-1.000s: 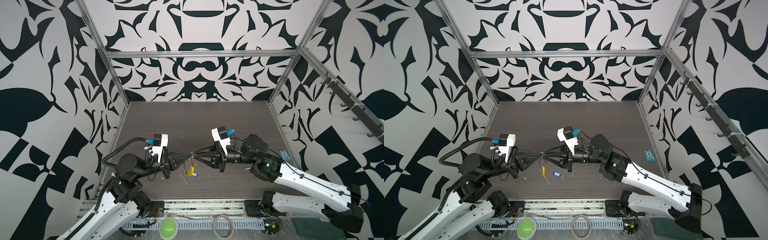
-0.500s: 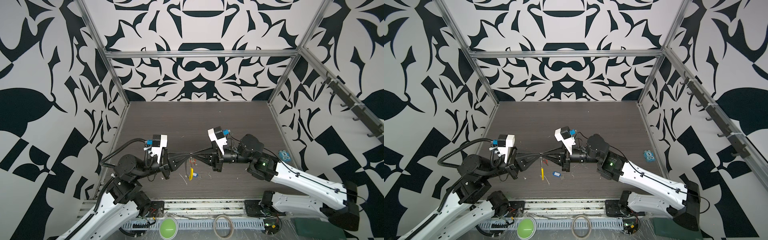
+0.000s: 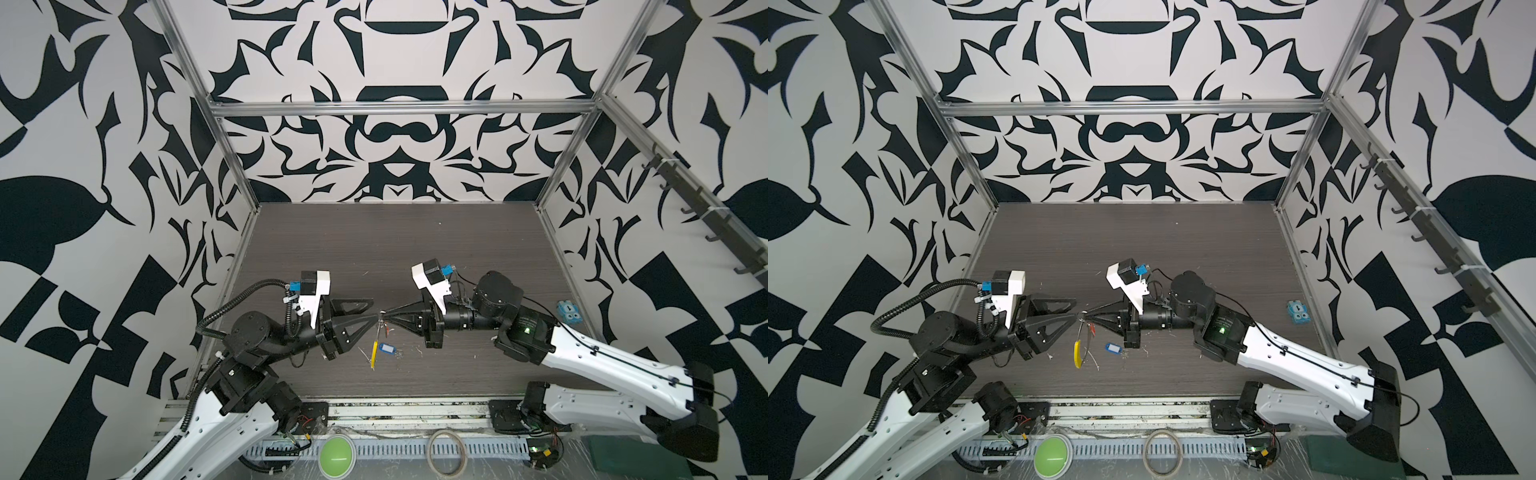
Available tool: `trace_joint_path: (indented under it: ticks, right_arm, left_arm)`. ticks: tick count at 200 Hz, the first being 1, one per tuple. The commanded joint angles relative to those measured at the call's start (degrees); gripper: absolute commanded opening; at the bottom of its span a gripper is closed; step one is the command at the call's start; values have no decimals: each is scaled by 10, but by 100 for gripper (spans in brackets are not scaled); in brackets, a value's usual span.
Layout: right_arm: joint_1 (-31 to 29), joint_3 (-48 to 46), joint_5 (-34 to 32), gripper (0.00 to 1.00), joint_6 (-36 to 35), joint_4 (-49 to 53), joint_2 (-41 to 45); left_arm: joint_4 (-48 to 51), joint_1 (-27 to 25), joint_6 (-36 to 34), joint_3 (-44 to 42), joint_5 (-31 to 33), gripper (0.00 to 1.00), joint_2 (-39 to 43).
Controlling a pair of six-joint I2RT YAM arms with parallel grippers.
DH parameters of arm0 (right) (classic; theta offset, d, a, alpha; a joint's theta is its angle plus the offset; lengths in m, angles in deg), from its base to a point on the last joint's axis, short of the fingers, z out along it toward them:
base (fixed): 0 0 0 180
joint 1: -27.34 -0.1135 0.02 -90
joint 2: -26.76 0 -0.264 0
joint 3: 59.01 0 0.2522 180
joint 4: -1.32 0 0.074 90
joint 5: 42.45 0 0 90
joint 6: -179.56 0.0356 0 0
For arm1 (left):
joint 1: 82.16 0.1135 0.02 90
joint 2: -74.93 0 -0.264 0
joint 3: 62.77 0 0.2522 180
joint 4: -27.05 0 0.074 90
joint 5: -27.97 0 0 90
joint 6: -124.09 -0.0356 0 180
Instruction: Remove the keys from the keyring
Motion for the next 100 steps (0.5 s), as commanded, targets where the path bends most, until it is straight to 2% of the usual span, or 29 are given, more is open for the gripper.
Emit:
trace_joint_path:
  ticks: [1, 50, 100]
  right_arm:
    - [-2, 14, -2, 0, -19, 0, 19]
    - [7, 42, 27, 0, -51, 59, 17]
    - [53, 80, 128, 0, -68, 117, 3]
  left_arm:
    - [58, 0, -21, 32, 9, 48, 13]
    - [215, 0, -59, 113, -32, 42, -39]
    - [308, 1, -88, 181, -60, 40, -96]
